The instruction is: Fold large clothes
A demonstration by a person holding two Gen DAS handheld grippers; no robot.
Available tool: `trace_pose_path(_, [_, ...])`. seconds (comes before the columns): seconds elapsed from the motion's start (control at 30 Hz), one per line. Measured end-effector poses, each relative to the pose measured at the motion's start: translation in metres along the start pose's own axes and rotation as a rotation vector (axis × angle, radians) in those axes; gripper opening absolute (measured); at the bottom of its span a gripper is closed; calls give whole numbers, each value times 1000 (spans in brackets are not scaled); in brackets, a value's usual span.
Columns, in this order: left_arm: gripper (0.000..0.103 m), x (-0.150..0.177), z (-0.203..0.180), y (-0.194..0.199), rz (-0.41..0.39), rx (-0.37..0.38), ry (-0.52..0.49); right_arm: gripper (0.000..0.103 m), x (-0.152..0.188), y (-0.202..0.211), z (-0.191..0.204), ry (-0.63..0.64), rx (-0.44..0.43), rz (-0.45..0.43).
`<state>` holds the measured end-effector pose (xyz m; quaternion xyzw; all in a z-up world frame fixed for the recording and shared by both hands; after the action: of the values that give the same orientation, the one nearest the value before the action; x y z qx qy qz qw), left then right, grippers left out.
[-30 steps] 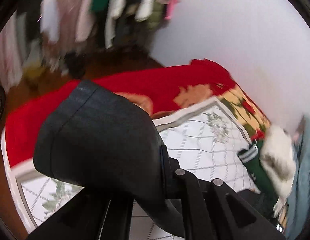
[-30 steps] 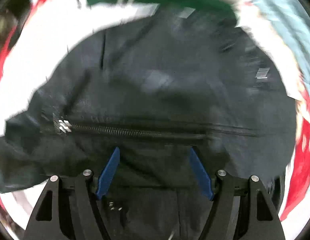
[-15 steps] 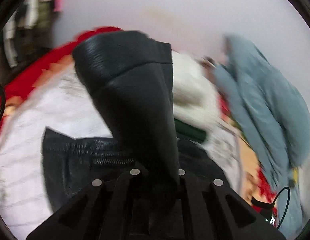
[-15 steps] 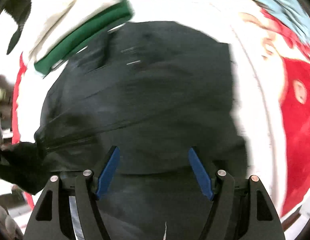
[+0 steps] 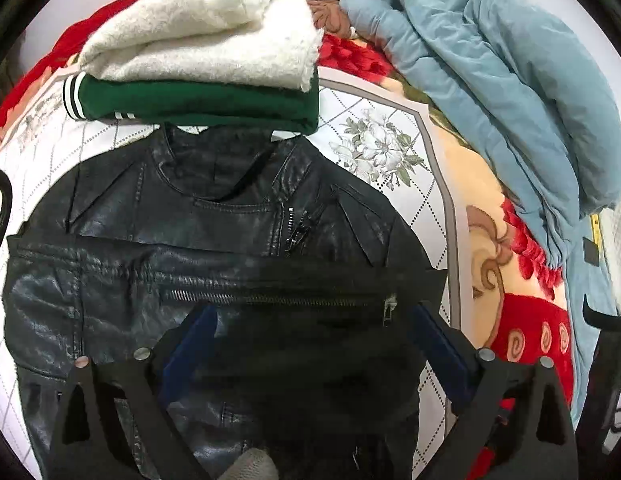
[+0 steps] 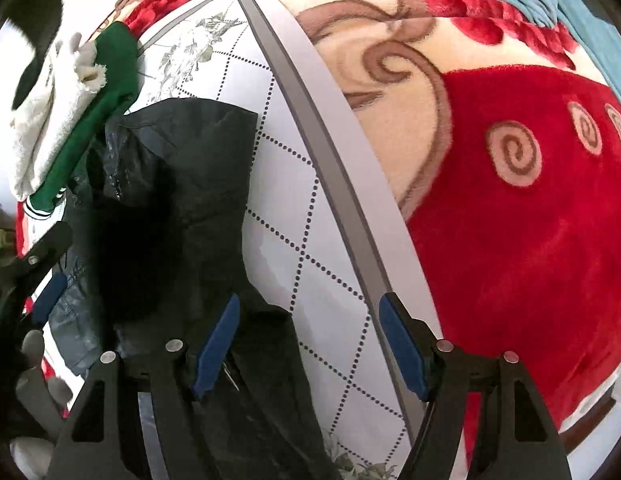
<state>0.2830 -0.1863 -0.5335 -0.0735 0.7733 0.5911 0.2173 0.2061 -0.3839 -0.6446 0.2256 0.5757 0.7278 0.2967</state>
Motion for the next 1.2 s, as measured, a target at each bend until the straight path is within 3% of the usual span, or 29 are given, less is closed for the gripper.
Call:
trace_pose_path(0.17, [99,4,18,22,50,-71,35,74,-4,17,5,-38,-109,34])
trace_pose_path(0.3, [99,18,89,54,62,-249,154,74,-9,24,40,-27,-270,64])
trace_pose_path(0.37, [99,22,130,63,52,-361,202,74,-17,17,68,26,-310,77])
trace_pose_path(0.5, [99,32,212,48,111,-599,252,74,-22,-22,113,145,-252,129])
trace_pose_path(0.57, [99,41,243,26,170,-669,264,74,-13,-60,122,247,-137,210])
trace_pose_path(0.63, [101,49,257,6,209,-655,278,63,-16,-91,135,347,-52,214])
trace_pose_path(0.67, [101,52,261,-2,225,-650,278,50,-18,-90,135,347,-13,181])
trace_pose_path(0.7, [101,54,262,-6,235,-654,271,30,-18,-83,134,363,16,158])
trace_pose_path(0.77, [101,52,259,-6,220,-660,249,12,-21,-66,128,345,-11,119])
trace_pose_path(0.83, [101,52,252,-5,207,-640,235,8,-21,-40,110,270,-71,107])
trace_pose_path(0.87, [101,54,249,-5,204,-633,231,6,-22,-27,99,253,-62,77])
trace_pose_path(0.93, [102,56,246,-12,207,-624,215,6,-20,-28,77,265,7,58])
trace_pose_path(1.0, [103,55,243,-17,206,-636,206,7,-9,-56,64,289,34,141])
trace_pose_path(1.03, [103,55,244,-18,203,-633,209,7,-11,-57,62,270,9,147])
trace_pose_path(1.13, [103,50,245,-18,204,-598,233,22,-19,-38,57,142,-106,164])
trace_pose_path(1.17, [103,51,246,-19,202,-589,235,39,-22,-31,54,119,-138,150])
trace_pose_path(1.2, [103,51,246,-19,196,-581,235,66,-25,-25,47,99,-153,124])
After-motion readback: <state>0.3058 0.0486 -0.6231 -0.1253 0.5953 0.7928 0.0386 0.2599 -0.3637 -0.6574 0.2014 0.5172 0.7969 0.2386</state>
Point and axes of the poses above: each gripper's, at about its wrist camera, not at the fingertips, and y roughly against the way its jaws point, z to its left, x to its underside, the point moved 8 cm from there along -y, roughly the way its jaws point, and after that the axes turned 6 degrees about -y, right-handed, at the moved point
